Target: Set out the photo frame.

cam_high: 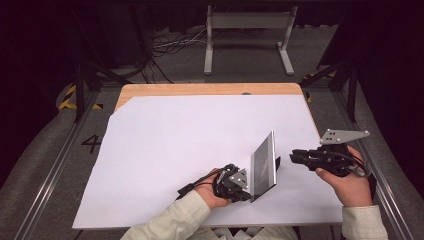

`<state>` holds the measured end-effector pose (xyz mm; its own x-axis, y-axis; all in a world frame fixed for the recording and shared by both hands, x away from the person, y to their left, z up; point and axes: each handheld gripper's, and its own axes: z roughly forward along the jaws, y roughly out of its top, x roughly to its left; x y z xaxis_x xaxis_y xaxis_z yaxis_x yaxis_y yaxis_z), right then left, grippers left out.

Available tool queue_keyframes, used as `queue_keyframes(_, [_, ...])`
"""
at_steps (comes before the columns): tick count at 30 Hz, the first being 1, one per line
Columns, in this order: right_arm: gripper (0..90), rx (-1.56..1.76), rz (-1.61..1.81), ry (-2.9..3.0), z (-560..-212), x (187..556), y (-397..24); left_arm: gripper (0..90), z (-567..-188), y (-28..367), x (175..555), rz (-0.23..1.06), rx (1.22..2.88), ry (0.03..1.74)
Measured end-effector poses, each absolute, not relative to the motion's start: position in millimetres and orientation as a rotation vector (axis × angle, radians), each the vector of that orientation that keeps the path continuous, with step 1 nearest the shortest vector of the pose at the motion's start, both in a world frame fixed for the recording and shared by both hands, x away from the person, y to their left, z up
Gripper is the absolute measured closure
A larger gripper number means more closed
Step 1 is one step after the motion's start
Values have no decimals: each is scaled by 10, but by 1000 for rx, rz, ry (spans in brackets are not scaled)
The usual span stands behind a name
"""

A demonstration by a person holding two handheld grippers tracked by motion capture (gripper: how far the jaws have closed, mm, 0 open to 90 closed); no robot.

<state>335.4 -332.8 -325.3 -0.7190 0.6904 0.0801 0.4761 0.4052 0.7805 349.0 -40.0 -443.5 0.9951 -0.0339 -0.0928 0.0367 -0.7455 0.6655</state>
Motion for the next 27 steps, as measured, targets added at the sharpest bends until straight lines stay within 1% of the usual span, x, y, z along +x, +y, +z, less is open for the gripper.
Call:
queue_keyframes(10, [760, 1050, 1220, 2379, -3222, 3360, -3412, 900, -4428, -557, 3462, -135, 2409, 8])
queue_keyframes(17, [794, 1082, 1222, 2372, -3204, 3348, -3452, 900, -4433, -716, 3442, -140, 2399, 3])
queue_keyframes(27, [776, 1140, 1221, 2332, -3184, 3337, -3511, 900, -4441, -880, 3433, -160, 2383, 9])
